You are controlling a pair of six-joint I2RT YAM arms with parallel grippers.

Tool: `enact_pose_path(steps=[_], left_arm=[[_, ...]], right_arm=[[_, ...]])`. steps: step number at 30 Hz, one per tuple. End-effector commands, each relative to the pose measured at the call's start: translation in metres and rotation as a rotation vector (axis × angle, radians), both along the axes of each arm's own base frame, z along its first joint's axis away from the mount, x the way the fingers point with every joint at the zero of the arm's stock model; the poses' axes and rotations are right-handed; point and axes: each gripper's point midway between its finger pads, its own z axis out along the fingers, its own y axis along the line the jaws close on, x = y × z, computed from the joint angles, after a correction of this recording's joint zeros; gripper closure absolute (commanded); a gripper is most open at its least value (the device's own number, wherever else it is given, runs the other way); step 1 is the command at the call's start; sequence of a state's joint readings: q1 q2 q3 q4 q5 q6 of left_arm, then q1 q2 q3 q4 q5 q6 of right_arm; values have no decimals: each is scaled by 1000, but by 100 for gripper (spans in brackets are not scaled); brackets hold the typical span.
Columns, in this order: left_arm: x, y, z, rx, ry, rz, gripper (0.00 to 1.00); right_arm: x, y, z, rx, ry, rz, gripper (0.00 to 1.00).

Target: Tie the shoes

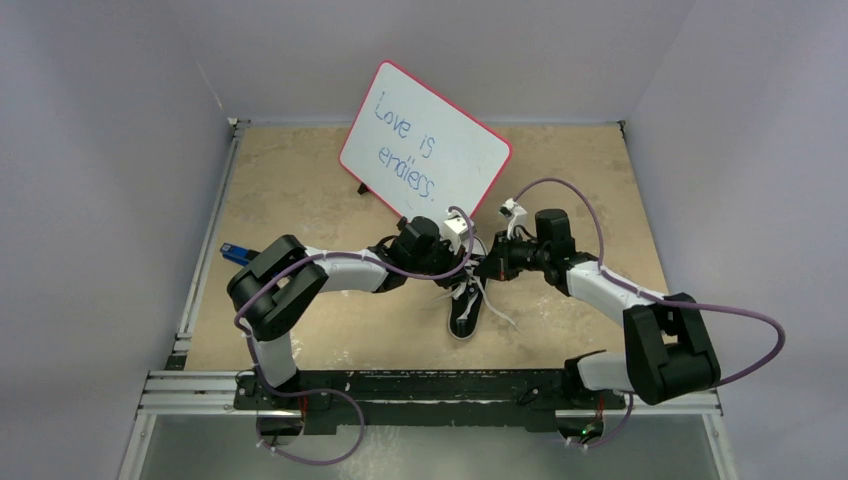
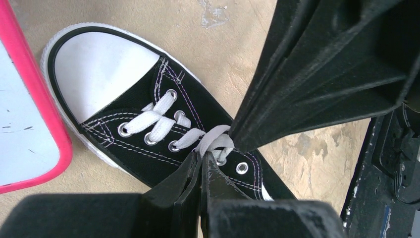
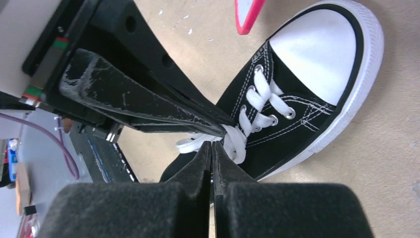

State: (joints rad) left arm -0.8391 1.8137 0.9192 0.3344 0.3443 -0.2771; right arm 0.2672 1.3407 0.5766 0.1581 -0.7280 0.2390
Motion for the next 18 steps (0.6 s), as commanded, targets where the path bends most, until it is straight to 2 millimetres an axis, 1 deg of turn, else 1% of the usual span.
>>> enact_pose_path(steps=[1, 4, 6, 7, 8, 9, 10, 11, 13, 15, 18], left_arm=[[17, -10, 21, -51, -58, 24, 98], [18, -12, 24, -68, -57, 29, 96], [19, -12, 22, -67, -54, 33, 96], [19, -13, 23, -70, -54, 30, 96], [19, -13, 22, -72, -53, 29, 99], [18, -13, 21, -70, -52, 28, 100], [18, -12, 21, -67, -53, 27, 100], [17, -11, 21, -65, -53, 25, 100], [16, -9, 22, -60, -58, 23, 100], [13, -6, 22, -47, -64, 10, 100], [10, -4, 23, -52, -72, 3, 100]], right_arm=[[-4, 8, 13, 66, -18, 34, 100], [-3, 9, 16, 77, -23, 39, 100], [-3, 11, 19, 90, -29, 49, 100], [-2, 11, 20, 93, -28, 53, 100], [-6, 10, 17, 80, -1, 55, 100], [-3, 5, 13, 55, 20, 15, 100], [4, -4, 8, 6, 25, -47, 100], [10, -12, 8, -16, 16, -102, 100], [17, -19, 9, -36, 3, -154, 92], [14, -18, 4, -55, 23, -120, 85], [19, -19, -4, -83, 9, -87, 80]])
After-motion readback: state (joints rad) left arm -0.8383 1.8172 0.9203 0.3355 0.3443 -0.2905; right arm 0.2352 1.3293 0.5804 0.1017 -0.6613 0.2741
